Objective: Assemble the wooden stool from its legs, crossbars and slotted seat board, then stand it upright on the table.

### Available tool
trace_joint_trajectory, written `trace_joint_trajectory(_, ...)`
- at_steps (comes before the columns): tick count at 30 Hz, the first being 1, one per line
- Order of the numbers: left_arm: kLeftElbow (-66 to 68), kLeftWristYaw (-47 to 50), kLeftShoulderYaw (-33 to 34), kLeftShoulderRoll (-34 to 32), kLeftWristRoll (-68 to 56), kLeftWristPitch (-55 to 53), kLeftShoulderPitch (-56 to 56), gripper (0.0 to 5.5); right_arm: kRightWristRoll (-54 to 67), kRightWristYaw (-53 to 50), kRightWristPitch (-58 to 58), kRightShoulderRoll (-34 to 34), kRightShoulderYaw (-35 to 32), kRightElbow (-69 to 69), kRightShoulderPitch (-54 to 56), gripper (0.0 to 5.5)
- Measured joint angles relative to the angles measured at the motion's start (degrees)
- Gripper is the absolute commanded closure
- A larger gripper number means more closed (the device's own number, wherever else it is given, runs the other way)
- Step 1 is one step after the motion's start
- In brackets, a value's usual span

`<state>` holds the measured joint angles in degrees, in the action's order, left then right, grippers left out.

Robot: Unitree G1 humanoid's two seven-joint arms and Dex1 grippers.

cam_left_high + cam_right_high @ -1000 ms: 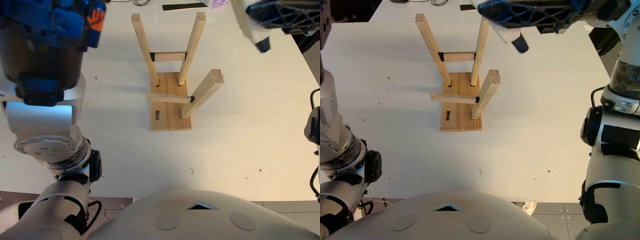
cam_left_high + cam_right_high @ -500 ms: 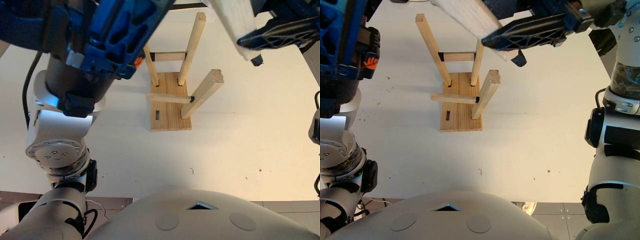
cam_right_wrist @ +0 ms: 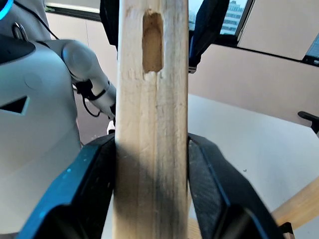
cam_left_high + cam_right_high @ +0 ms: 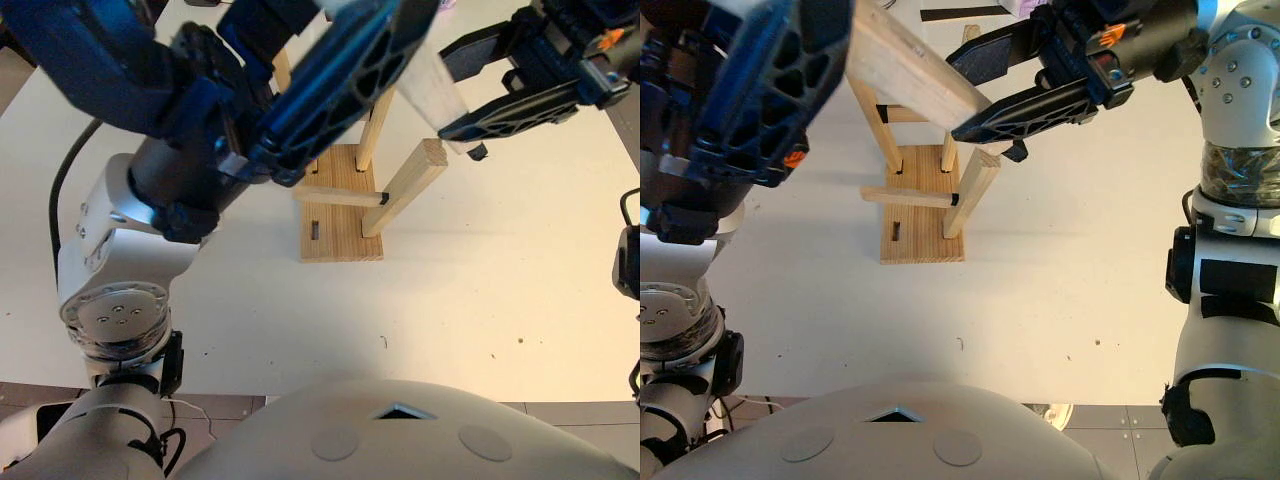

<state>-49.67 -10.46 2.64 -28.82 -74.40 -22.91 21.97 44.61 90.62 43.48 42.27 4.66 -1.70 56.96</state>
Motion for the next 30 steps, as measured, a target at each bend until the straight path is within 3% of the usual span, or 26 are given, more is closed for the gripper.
trace_joint_trajectory(8,-0.94,-1.54,0.11,-1.01,1.46,-0.11,-0.66,2.11,-2.58,0.45,-1.60,-0.61,1.86,0.42,1.11,3.45)
trace_joint_trajectory(16,-0.63,-1.97,-0.21,-0.54,2.40,-0.09,-0.46,3.35,-3.12,1.56,-2.91,-0.55,1.94,1.39,1.11,3.45)
trace_joint_trajectory(29,-0.50,-2.89,0.79,-1.10,3.31,-0.10,-0.52,3.40,-2.86,1.12,-4.08,-0.72,2.04,2.03,1.10,3.45)
trace_joint_trajectory(30,-0.50,-2.99,1.36,-1.09,3.31,0.05,-0.52,3.40,-2.85,0.52,-4.54,-1.41,1.75,2.12,1.10,3.08)
